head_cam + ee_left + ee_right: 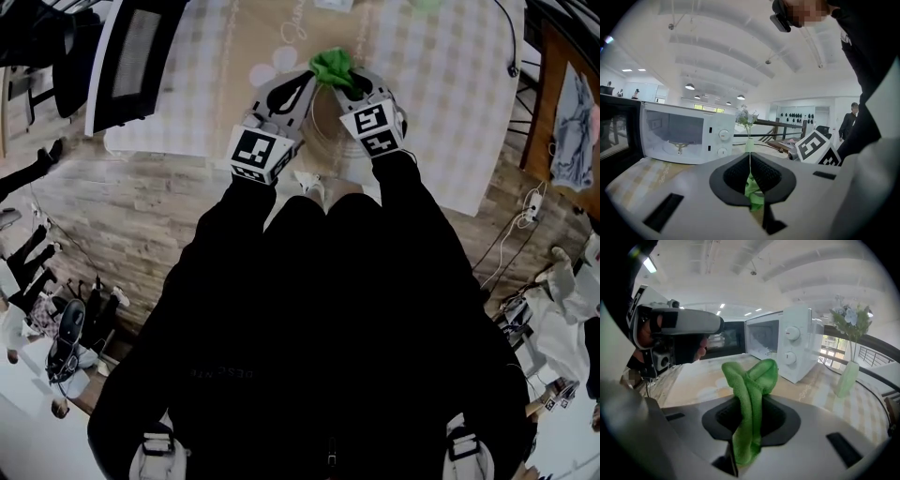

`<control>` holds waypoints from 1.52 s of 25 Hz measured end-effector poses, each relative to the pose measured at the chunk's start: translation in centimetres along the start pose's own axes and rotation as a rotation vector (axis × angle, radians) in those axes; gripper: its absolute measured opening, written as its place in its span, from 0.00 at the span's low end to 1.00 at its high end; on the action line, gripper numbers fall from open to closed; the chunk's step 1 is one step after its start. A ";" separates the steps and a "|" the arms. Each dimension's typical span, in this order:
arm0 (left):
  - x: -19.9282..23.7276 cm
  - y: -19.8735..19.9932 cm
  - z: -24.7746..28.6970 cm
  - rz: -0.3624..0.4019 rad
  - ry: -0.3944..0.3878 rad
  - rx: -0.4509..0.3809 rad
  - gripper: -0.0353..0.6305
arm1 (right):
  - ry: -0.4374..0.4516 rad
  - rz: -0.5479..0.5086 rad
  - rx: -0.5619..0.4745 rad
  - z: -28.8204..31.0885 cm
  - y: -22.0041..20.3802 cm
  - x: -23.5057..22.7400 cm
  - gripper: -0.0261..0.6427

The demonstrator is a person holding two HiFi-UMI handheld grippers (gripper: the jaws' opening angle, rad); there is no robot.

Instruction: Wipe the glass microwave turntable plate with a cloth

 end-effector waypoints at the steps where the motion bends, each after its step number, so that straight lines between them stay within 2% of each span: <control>1: 0.1 -0.2 0.2 -0.003 0.003 0.004 0.09 | -0.004 0.006 0.011 0.6 -0.2 -0.2 0.19; 8: 1.0 -1.5 0.8 -0.020 0.032 0.038 0.09 | -0.032 0.042 0.080 3.0 -1.2 -0.8 0.19; 12: 1.6 -2.0 1.2 -0.070 0.059 0.034 0.09 | -0.051 0.077 0.123 3.8 -1.5 -1.1 0.18; 15: 1.6 -2.3 1.5 -0.070 0.066 0.042 0.09 | -0.066 0.095 0.141 4.4 -1.6 -1.0 0.18; 23: 1.6 -3.1 2.5 -0.045 0.053 0.081 0.09 | -0.106 0.140 0.166 5.2 -1.7 -1.6 0.18; 38: -0.2 -3.2 4.0 -0.002 -0.027 0.088 0.09 | -0.260 0.229 0.201 2.1 -3.2 -4.4 0.17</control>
Point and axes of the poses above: the fingertips, and each gripper's own axes: z forward along the fingers, x to its left, y out of its top, the point moved 10 cm from there along -z, backward along the fingers, and after that the axes turned 9 degrees about z, right-handed, at the moved point
